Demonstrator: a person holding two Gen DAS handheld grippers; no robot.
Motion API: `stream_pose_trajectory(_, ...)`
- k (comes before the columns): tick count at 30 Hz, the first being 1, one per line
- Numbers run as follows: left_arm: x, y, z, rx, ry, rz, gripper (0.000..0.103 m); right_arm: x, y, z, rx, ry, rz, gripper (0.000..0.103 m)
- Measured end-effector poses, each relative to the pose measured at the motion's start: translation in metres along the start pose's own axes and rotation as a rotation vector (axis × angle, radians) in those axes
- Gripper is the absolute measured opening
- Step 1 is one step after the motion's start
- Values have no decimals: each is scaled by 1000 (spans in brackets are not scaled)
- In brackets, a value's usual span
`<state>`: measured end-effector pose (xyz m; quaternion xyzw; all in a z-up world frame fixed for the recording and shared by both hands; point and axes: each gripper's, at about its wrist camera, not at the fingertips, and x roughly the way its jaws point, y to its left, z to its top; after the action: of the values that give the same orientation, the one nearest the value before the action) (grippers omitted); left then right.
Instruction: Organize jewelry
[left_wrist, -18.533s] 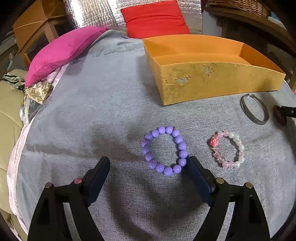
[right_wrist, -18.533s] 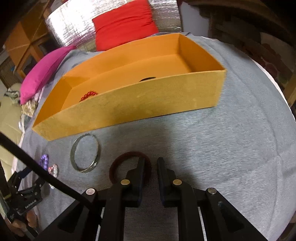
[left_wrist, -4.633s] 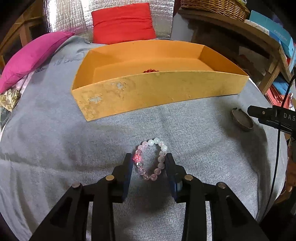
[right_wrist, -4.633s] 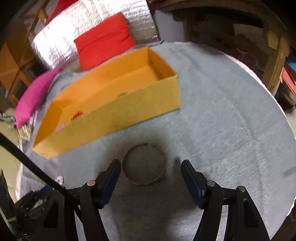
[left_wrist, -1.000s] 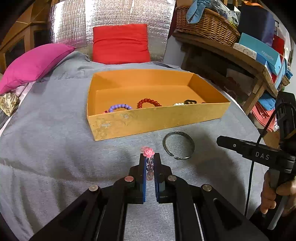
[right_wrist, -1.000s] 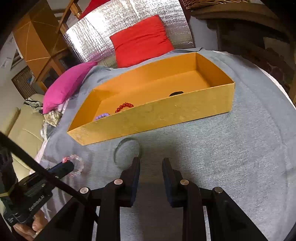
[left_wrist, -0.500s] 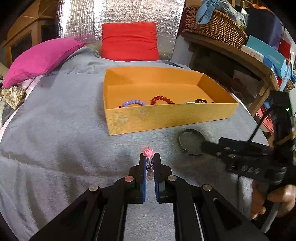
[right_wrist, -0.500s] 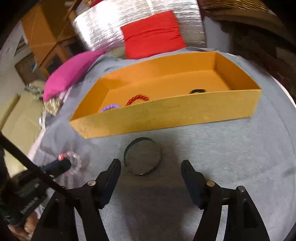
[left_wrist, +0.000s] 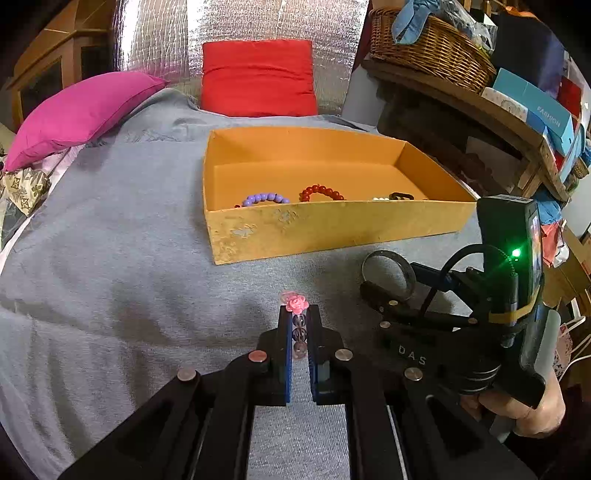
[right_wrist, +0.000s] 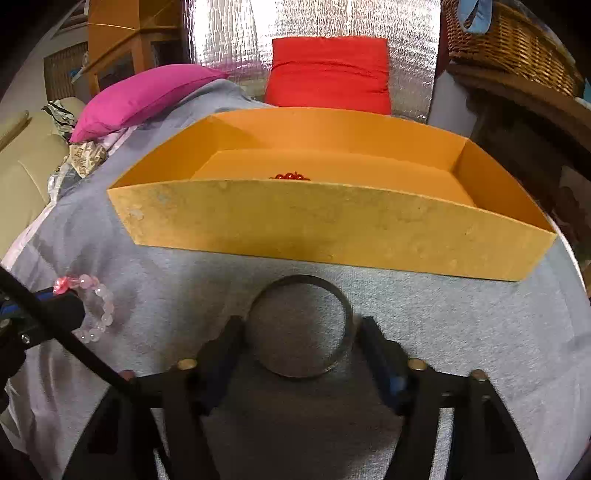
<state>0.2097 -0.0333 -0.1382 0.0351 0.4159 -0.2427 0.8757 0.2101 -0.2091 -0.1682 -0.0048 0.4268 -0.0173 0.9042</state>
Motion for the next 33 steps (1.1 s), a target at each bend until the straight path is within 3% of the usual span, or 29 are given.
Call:
stream_pose_trajectory(13, 2, -11, 3, 20, -4, -2, 8, -29, -32, -6, 57, 3, 45, 63)
stream_pose_trajectory(33, 4, -37, 18, 66, -67, 92, 8, -98, -98, 3, 186, -212, 77, 63)
